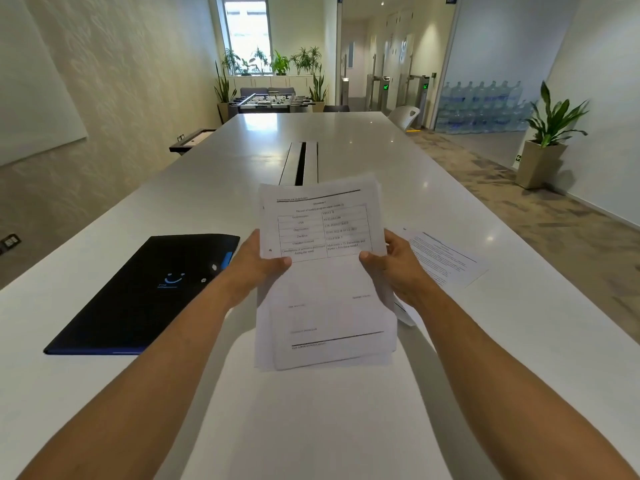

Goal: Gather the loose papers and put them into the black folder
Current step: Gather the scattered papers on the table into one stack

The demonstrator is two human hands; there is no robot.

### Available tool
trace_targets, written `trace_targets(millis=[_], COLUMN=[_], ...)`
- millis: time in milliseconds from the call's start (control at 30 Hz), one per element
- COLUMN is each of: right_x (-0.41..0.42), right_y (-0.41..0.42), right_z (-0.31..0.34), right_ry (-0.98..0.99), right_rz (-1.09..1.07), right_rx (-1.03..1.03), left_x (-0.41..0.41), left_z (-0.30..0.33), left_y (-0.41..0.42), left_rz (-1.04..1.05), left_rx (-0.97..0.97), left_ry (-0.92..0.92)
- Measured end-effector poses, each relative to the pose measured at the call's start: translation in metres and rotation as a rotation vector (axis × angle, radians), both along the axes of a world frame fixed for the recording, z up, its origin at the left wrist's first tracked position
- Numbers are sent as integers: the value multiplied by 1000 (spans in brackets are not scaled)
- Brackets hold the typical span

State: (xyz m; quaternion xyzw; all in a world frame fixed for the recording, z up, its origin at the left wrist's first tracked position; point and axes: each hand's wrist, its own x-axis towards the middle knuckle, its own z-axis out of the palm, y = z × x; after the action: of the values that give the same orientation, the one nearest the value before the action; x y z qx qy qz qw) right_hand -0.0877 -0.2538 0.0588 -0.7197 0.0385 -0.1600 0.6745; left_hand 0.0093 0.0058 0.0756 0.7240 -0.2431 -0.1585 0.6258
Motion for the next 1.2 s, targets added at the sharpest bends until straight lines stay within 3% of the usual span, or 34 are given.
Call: trace_targets(millis=[100, 300, 433, 533, 633, 867, 1000, 1100, 1200], right_x=[0, 3, -1, -8, -15, -3, -5, -8, -7], right_y=[12, 25, 43, 46, 52, 65, 55, 35, 4], right_z=[7, 53, 55, 22, -11, -11, -21, -28, -35], right_ry=[-51, -301, -340, -249, -175, -196, -129, -124, 61], right_rz=[-77, -149, -194, -203, -208, -256, -199, -224, -318], right_rx=[-97, -149, -223, -244, -230, -221, -298, -409, -702], left_x=[-4, -12, -26, -34, -38, -25, -24, -19, -7], left_z=[0, 41, 48, 14, -21, -17, -26, -24, -18], left_y=[-8, -19, -27, -27, -22, -26, -24, -17, -8], left_rz=[184, 390, 466, 548, 542, 504, 558, 571, 548], left_rx=[35, -204, -306, -332, -233, -187, -174, -254, -264], left_ry=[-94, -343, -443, -332, -194, -267, -206, -119, 31])
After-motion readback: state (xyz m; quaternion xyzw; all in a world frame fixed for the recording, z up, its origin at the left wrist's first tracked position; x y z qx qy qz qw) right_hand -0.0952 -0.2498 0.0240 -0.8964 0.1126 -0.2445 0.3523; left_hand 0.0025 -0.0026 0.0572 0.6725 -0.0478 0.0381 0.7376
